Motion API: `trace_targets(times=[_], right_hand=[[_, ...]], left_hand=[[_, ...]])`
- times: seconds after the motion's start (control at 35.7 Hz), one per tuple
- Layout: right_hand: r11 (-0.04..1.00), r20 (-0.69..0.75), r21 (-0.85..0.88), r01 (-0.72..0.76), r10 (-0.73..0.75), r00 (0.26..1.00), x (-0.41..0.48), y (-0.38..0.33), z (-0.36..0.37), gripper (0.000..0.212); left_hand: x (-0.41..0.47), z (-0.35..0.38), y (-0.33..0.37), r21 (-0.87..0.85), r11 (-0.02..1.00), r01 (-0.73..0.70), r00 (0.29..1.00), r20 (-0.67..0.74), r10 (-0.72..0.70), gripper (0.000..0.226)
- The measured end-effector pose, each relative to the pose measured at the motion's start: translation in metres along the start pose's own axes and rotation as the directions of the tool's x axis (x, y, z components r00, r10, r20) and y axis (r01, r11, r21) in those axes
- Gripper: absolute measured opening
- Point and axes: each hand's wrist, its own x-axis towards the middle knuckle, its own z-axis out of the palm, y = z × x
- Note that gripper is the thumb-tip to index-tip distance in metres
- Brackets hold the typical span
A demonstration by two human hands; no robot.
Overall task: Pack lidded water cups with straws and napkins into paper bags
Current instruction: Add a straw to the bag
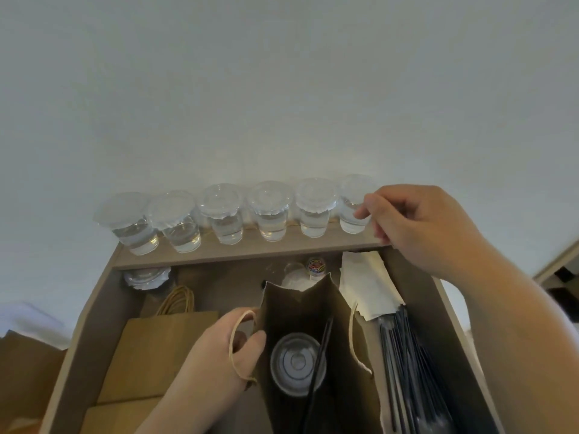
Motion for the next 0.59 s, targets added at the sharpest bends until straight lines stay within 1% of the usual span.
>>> trace_targets(times=[0.06,0.08,0.11,0.14,0.2,0.22,0.25,0.31,0.36,0.42,0.45,0.5,0.59], right_hand=[[0.995,0.029,-0.052,-0.088,0.089,0.996,0.009,0.025,0.006,0.032],[0.983,0.076,-0.065,-0.169,0.174,0.982,0.015,0.043,0.014,0.029],[0.961,0.135,-0.098,-0.259,0.271,0.953,0.021,0.065,0.025,0.026],[0.929,0.185,-0.170,-0.328,0.357,0.916,0.024,0.089,0.039,0.025],[0.865,0.249,-0.345,-0.364,0.458,0.853,0.022,0.136,0.073,0.018],[0.849,0.276,-0.394,-0.351,0.474,0.836,0.017,0.155,0.090,0.015],[0.842,0.295,-0.422,-0.335,0.477,0.828,0.011,0.170,0.104,0.025],[0.831,0.303,-0.476,-0.287,0.462,0.834,0.003,0.194,0.126,0.053],[0.813,0.313,-0.531,-0.240,0.451,0.836,-0.002,0.211,0.139,0.076],[0.799,0.309,-0.529,-0.286,0.496,0.812,-0.005,0.220,0.147,0.092],[0.788,0.306,-0.536,-0.304,0.517,0.799,-0.007,0.224,0.149,0.095],[0.767,0.303,-0.574,-0.287,0.524,0.796,-0.008,0.229,0.151,0.097],[0.763,0.307,-0.595,-0.254,0.508,0.805,-0.007,0.236,0.151,0.090]], left_hand=[[0.000,-0.001,0.000,0.021,1.000,-0.010,1.000,-0.009,0.010,0.014],[0.000,-0.001,-0.001,0.028,1.000,-0.011,1.000,-0.024,0.012,0.015],[0.000,0.000,-0.002,0.032,0.999,-0.010,0.999,-0.046,0.012,0.016],[0.000,0.001,-0.003,0.034,0.999,-0.006,0.998,-0.063,0.008,0.017],[0.000,0.004,-0.005,0.019,1.000,0.008,0.998,-0.069,-0.007,0.018],[0.000,0.005,-0.006,0.008,1.000,0.012,0.997,-0.072,-0.011,0.018],[0.000,0.005,-0.007,-0.001,1.000,0.018,0.997,-0.080,-0.018,0.018],[-0.003,0.006,-0.008,-0.024,0.999,0.033,0.994,-0.107,-0.036,0.019],[-0.006,0.007,-0.009,-0.049,0.998,0.031,0.989,-0.141,-0.037,0.021],[-0.007,0.009,-0.009,-0.042,0.999,0.027,0.988,-0.149,-0.033,0.021],[-0.008,0.009,-0.009,-0.048,0.999,0.026,0.988,-0.148,-0.033,0.021],[-0.008,0.011,-0.010,-0.059,0.998,0.019,0.986,-0.163,-0.029,0.016],[-0.009,0.012,-0.017,-0.061,0.998,0.013,0.974,-0.224,-0.027,0.033]])
